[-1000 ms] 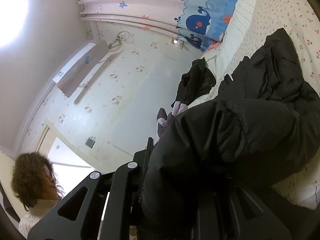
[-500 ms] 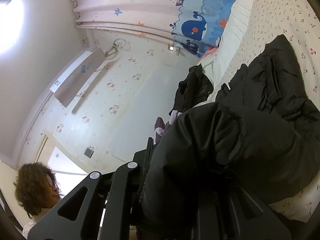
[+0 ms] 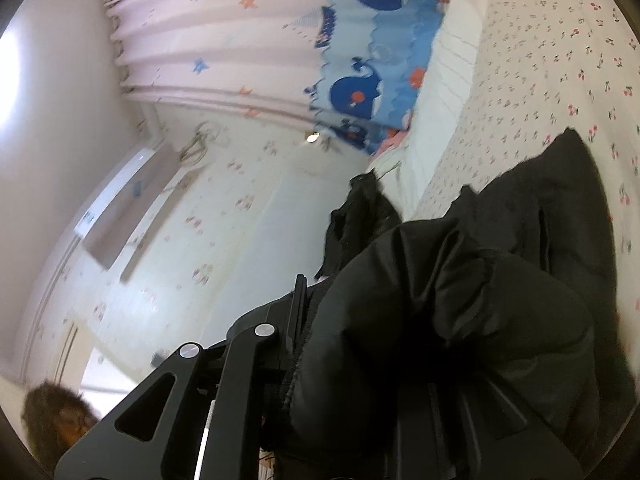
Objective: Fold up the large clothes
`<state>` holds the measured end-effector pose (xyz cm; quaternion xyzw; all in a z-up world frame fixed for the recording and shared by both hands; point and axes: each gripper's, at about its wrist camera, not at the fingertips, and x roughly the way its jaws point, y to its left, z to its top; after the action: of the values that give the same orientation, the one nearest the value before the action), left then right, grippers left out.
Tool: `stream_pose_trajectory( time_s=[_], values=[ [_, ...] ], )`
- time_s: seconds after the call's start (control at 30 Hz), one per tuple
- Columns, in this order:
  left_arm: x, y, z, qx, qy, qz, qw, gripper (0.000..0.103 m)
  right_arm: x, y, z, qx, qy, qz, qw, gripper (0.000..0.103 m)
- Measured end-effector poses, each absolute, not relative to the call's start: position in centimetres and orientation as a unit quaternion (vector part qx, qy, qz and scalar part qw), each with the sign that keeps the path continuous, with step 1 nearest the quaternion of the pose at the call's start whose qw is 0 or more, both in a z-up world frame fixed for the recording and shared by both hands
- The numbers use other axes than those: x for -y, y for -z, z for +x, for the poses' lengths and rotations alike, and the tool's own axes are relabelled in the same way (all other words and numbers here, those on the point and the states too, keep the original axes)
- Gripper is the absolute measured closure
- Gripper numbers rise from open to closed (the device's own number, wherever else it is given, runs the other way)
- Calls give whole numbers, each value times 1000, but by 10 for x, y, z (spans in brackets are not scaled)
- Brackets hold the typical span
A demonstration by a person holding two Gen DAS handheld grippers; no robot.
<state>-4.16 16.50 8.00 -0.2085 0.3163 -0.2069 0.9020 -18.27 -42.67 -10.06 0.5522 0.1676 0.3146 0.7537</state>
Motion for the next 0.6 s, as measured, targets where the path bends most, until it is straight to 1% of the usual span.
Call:
stream_pose_trajectory(
  time_s=[0.17,0.27,0.33,0.4,0.5,0.57,0.6],
  values=[
    [-155,-52,21,-339,173,-243,892,89,441,117,-127,-192,-271,565,756,85],
    [-150,-29,58,-359,142,-253,887,89,447,130,-92,-211,-237,568,760,82],
    [-146,-5,77,-375,120,-257,883,86,450,146,-65,-229,-210,564,765,79],
    [-142,24,93,-392,108,-259,876,86,449,162,-45,-244,-196,564,764,79],
    [-137,52,104,-417,112,-260,864,85,447,185,-13,-260,-188,572,755,79],
    [-136,57,109,-428,114,-252,860,84,446,189,-2,-271,-183,577,748,74],
    [-139,57,111,-432,119,-258,856,84,446,189,0,-274,-180,580,746,65]
  ],
)
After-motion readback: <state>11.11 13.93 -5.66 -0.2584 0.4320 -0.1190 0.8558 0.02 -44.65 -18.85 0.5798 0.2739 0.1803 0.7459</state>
